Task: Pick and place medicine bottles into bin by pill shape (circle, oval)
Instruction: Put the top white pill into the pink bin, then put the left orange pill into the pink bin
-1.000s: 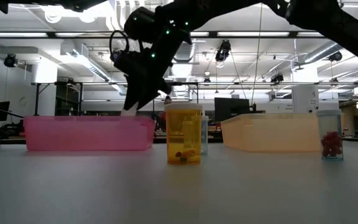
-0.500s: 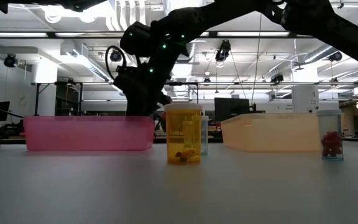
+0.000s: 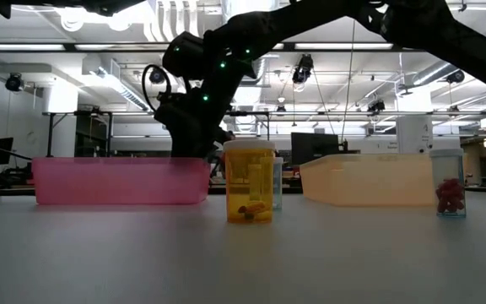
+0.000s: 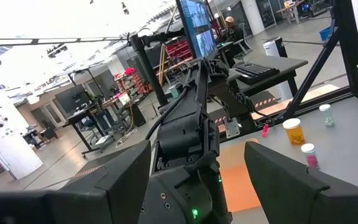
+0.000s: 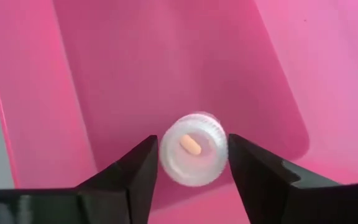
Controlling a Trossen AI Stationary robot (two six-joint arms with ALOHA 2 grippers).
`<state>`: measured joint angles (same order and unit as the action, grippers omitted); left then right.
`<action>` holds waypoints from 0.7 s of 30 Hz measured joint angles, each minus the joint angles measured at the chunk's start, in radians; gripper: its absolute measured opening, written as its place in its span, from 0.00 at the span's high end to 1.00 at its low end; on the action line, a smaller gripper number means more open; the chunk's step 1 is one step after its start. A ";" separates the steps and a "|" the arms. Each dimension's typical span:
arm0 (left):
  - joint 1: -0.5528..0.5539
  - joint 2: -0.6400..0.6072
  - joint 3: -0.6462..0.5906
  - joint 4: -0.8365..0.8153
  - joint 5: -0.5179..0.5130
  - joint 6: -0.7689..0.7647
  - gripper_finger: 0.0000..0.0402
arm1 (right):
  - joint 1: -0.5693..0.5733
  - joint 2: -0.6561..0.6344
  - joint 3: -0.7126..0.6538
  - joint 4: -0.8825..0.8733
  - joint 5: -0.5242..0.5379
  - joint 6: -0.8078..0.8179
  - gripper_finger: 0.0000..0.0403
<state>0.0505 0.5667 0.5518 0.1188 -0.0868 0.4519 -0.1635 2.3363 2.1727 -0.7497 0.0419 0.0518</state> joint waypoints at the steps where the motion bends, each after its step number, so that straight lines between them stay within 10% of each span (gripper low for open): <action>1: 0.000 0.000 0.000 0.000 0.000 0.000 0.39 | 0.000 0.000 0.000 0.000 0.001 0.000 0.52; 21: 0.000 0.008 0.000 -0.002 0.000 -0.001 0.39 | 0.022 -0.178 -0.001 -0.164 0.014 -0.001 0.47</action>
<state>0.0509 0.5749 0.5518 0.1170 -0.0868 0.4511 -0.1411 2.1581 2.1721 -0.9133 0.0563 0.0510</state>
